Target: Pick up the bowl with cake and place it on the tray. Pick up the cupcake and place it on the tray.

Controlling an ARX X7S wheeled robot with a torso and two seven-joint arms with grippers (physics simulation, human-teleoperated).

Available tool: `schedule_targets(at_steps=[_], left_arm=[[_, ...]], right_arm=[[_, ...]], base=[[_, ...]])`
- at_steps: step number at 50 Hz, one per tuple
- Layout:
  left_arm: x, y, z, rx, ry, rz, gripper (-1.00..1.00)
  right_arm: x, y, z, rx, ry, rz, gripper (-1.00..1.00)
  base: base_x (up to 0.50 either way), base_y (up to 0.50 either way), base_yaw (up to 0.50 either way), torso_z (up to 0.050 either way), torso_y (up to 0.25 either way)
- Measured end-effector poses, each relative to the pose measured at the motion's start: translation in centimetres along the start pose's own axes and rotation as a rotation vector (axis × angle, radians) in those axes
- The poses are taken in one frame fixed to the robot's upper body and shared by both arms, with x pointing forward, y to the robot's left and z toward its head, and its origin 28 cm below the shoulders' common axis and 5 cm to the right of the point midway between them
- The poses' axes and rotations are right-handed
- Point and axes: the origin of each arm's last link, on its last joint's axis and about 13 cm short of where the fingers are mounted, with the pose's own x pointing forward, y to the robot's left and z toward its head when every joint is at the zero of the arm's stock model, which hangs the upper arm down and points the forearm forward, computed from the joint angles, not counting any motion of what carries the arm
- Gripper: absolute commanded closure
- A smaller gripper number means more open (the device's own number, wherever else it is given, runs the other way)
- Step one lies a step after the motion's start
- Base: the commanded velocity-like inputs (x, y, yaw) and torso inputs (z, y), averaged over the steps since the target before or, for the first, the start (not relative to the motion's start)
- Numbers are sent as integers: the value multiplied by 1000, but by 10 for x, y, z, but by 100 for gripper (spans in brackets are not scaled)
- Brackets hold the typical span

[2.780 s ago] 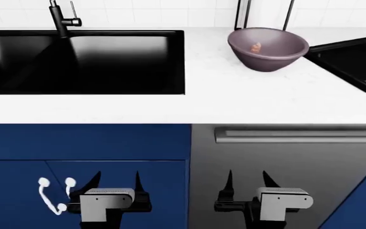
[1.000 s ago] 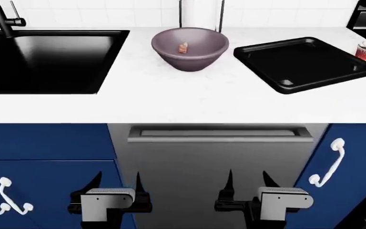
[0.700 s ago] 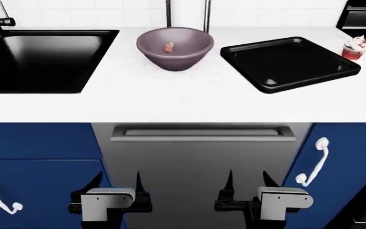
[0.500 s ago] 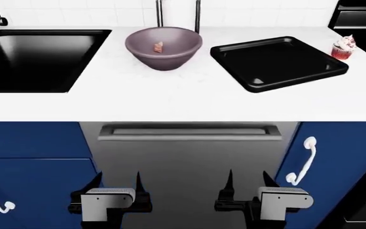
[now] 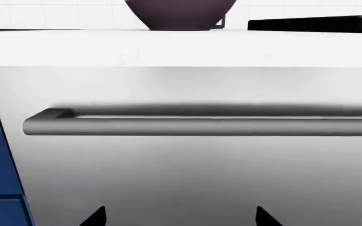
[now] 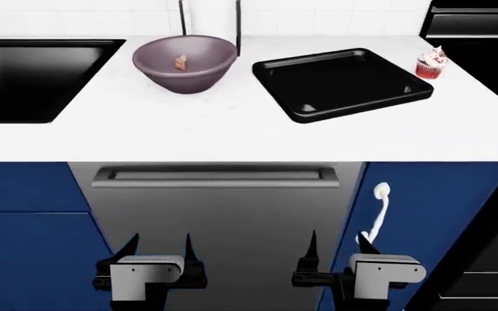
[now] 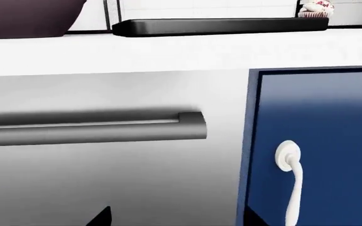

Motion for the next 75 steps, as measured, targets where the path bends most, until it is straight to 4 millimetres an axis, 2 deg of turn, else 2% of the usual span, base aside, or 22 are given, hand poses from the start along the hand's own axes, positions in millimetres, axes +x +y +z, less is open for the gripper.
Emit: schedule_targets(at_steps=[49, 58, 75], left_arm=[[1, 0, 0, 0, -1, 0, -100], [0, -1, 0, 0, 0, -2, -100], [0, 0, 1, -1, -8, -3, -100]], right_arm=[[0, 0, 0, 1, 0, -1, -100], [0, -1, 0, -1, 0, -2, -100], [0, 0, 0, 2, 1, -2, -100]], base=[[-31, -276, 0, 0, 0], [-7, -57, 0, 0, 0], [0, 0, 0, 46, 26]])
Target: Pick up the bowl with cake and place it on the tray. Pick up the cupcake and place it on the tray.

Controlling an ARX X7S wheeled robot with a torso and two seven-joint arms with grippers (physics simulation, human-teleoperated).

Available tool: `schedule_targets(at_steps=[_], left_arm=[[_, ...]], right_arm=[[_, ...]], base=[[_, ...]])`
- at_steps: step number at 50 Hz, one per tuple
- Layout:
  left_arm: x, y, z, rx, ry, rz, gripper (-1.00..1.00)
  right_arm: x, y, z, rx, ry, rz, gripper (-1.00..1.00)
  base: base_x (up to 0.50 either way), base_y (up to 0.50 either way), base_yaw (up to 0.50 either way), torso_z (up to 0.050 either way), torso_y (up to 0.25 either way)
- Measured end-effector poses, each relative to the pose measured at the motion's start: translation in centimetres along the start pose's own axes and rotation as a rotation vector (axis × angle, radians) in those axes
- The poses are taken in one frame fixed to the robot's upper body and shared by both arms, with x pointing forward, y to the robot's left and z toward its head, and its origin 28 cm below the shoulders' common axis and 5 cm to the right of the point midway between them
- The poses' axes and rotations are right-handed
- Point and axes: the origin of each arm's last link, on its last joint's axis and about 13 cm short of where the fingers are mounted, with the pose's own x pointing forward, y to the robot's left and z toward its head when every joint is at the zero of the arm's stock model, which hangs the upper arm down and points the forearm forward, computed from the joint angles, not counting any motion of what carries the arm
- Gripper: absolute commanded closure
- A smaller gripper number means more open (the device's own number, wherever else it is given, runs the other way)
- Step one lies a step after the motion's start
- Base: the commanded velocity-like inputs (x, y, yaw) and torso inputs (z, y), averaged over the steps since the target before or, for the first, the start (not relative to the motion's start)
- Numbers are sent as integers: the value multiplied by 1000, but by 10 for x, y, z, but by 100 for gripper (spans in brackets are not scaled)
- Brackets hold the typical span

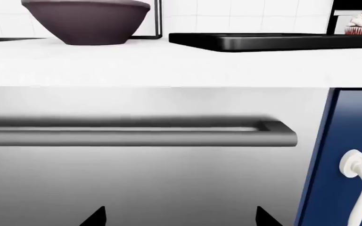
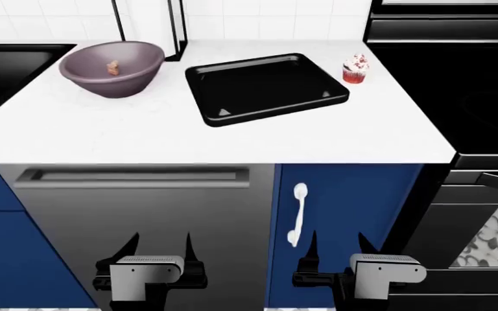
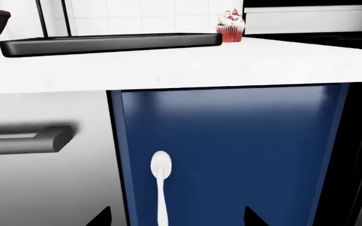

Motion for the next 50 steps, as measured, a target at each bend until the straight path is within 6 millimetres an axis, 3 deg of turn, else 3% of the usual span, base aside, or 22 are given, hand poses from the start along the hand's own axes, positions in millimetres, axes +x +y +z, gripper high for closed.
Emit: schedule_targets(at_steps=[27, 34, 37, 41, 50], left_arm=[[0, 0, 0, 7, -1, 4, -100], [-3, 1, 11, -13, -32, -5, -100], [-5, 4, 28, -37, -87, -5, -100], [-5, 11, 66, -67, -177, -2, -100], [-6, 30, 190, -166, -350, -28, -100]], right_arm=[[1, 0, 0, -1, 14, 3, -100], [0, 0, 6, 23, -11, 5, -100], [1, -3, 22, 53, -35, -8, -100], [6, -10, 60, 84, -84, -44, -100], [8, -28, 173, 198, -172, -87, -100]], base=[[0, 0, 0, 50, 14], [0, 0, 0, 4, 0], [0, 0, 0, 0, 0], [0, 0, 0, 0, 0], [0, 0, 0, 0, 0]])
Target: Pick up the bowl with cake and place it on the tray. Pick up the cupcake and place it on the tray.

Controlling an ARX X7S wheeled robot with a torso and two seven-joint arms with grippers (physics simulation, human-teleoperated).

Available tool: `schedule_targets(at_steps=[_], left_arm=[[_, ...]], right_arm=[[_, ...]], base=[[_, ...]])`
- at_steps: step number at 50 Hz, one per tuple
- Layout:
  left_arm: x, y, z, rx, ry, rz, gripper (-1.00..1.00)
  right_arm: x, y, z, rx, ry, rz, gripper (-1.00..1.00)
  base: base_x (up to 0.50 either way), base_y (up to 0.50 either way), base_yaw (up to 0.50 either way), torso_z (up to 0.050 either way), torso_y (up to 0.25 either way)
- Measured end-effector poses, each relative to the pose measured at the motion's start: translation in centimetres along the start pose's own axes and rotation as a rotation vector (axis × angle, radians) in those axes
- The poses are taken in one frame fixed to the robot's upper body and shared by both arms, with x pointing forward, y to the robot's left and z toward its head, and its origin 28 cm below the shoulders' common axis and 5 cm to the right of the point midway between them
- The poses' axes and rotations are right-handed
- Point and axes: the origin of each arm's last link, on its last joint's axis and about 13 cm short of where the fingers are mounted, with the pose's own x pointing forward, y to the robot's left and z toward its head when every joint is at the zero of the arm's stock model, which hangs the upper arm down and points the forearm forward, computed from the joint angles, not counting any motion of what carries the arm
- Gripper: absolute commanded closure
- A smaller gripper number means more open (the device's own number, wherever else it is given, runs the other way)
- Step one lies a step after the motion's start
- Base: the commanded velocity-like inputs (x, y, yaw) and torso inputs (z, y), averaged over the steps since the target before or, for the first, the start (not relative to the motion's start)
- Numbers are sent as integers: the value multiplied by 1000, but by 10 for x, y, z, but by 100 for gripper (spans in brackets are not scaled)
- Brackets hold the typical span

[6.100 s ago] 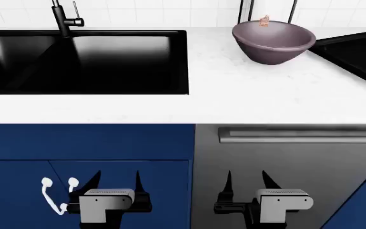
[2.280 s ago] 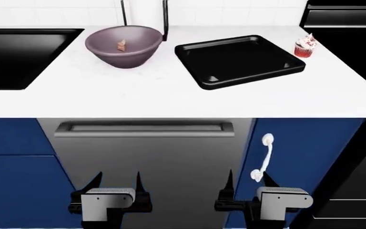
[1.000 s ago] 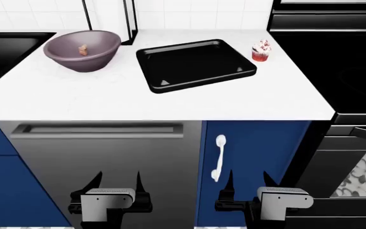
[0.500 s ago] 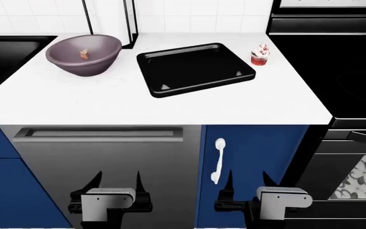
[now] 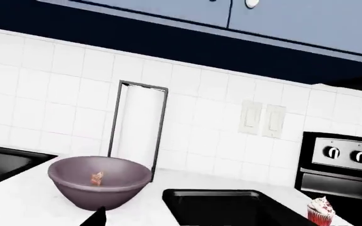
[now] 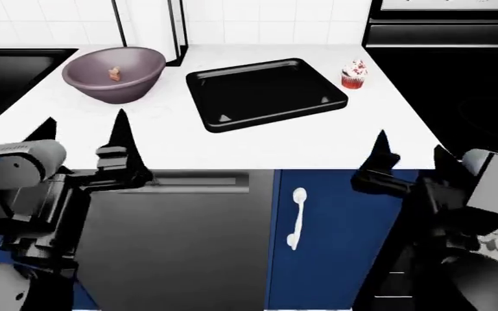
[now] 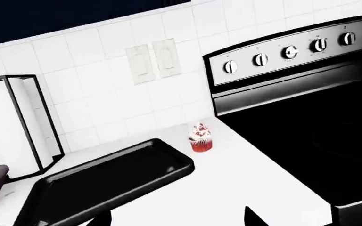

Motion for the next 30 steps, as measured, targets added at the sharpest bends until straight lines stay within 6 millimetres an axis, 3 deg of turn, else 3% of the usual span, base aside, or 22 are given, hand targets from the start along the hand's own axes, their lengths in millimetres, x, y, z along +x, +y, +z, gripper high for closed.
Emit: schedule_targets(at_steps=[6, 12, 20, 30], left_arm=[[9, -11, 61, 63, -25, -112, -100], [12, -16, 97, 180, -33, -189, -100], [10, -15, 119, 279, -25, -236, -100], [6, -12, 129, 329, -23, -238, -100]], right_arm=[[-1, 3, 57, -44, -50, 26, -100], [-6, 3, 95, -139, -98, 40, -100], [-11, -2, 118, -246, -126, 24, -100], [-12, -4, 127, -303, -141, 8, -100]], base=[[0, 0, 0, 0, 0], [0, 0, 0, 0, 0], [0, 0, 0, 0, 0], [0, 0, 0, 0, 0]])
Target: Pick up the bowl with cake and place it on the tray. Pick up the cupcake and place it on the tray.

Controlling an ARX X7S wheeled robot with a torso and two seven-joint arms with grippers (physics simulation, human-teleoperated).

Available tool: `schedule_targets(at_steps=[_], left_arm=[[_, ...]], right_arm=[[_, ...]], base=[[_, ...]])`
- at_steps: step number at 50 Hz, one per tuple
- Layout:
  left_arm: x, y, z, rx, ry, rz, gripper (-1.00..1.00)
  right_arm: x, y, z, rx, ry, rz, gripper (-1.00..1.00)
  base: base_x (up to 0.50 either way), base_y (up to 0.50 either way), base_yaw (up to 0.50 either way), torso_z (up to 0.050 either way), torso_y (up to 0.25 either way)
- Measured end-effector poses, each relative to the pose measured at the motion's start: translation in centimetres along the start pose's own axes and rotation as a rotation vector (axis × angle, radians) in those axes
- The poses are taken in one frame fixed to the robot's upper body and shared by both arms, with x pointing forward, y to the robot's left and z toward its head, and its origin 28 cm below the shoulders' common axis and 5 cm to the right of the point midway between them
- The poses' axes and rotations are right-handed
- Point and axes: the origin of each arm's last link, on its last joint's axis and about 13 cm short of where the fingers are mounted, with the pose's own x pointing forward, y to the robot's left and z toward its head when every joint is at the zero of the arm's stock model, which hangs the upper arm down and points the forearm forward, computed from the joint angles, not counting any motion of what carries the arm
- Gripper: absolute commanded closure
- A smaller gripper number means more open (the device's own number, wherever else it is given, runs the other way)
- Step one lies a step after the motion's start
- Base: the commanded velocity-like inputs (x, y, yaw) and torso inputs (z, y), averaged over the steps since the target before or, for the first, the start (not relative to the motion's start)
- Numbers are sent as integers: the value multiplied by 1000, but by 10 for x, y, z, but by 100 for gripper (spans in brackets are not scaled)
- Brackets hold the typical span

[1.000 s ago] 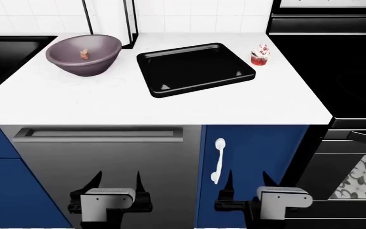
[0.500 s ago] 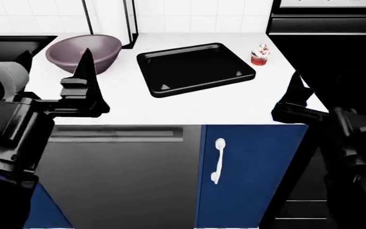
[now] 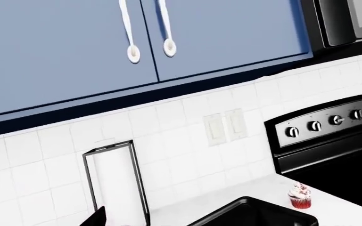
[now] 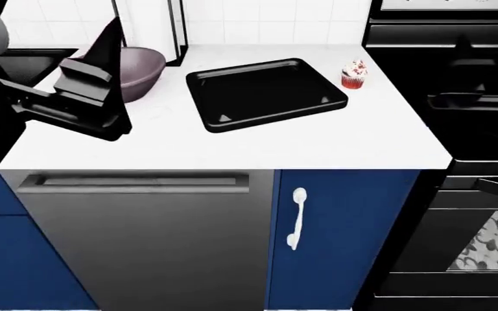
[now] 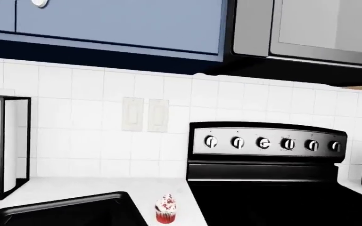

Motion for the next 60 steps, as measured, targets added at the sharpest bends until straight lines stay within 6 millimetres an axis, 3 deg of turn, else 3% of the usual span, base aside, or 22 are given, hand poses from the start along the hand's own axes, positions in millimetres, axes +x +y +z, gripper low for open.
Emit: schedule_targets(at_steps=[30, 60], left_arm=[[-12, 2, 12, 37, -21, 23, -100], [-13, 0, 9, 35, -15, 21, -100]], right_arm=[[-6, -9, -3, -4, -3, -17, -100], [-5, -8, -7, -5, -7, -4, -100]], base=[[93, 0, 0, 0, 0], [161, 0, 0, 0, 0]])
